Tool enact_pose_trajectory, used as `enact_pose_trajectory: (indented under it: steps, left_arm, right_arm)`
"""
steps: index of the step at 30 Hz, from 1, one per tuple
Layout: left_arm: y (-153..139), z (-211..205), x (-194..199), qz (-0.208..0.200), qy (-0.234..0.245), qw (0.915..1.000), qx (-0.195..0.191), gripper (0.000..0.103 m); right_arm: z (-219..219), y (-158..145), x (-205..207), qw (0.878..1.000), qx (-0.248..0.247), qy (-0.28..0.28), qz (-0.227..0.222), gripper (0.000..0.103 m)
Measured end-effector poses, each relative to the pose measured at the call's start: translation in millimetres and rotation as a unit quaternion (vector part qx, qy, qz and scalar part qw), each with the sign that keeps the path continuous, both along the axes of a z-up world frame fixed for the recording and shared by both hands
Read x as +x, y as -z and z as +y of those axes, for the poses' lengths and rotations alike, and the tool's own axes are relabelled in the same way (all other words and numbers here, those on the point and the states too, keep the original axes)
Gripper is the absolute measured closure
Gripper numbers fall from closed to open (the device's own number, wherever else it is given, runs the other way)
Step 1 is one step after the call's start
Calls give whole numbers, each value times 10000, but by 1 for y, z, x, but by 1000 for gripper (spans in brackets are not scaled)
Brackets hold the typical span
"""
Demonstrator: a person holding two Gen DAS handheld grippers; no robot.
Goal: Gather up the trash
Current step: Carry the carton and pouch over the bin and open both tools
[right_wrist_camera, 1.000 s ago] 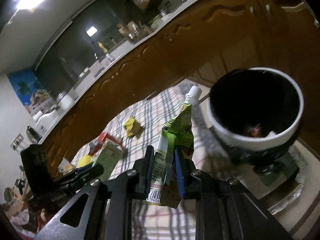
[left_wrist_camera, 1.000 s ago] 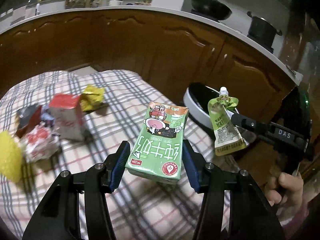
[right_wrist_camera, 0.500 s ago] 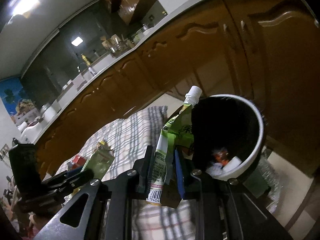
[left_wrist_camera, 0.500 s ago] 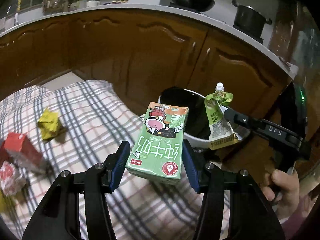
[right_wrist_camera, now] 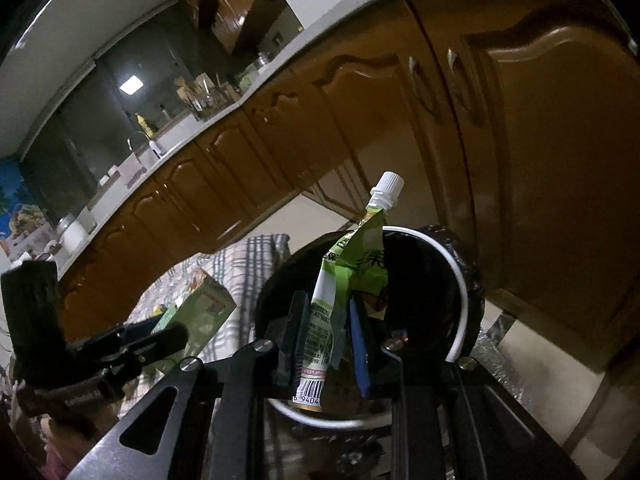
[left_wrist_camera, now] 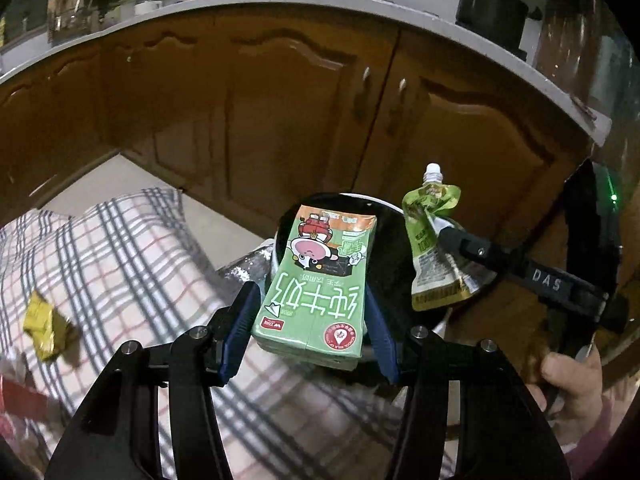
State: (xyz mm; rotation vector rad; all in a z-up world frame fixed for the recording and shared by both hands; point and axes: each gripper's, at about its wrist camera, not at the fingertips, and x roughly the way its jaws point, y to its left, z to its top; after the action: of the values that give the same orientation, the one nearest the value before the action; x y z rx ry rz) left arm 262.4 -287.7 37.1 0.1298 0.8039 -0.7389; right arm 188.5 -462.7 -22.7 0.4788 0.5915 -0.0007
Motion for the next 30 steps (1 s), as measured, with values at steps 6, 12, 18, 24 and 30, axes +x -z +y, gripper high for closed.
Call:
enact_pose_trajectory:
  steps: [6, 12, 18, 24, 30]
  left_arm:
    - [4, -21, 12, 12, 48, 9999, 161, 51]
    - [14, -34, 16, 54, 93, 9995, 290, 51]
    - [24, -45, 21, 160, 97, 9990, 394, 50]
    - [30, -49, 26, 334, 42, 9984, 445, 36]
    - [24, -24, 13, 241, -112, 9995, 165, 34]
  right_arm:
    - [-8, 7, 7, 9999, 23, -18, 124, 82]
    - [-14, 11, 17, 9998, 57, -56, 205, 82]
    - [-18, 17, 21, 9996, 124, -67, 263, 82]
    - [-28, 20, 24, 9987, 448, -8, 252, 61]
    - [-24, 16, 11, 9986, 522, 46, 98, 57]
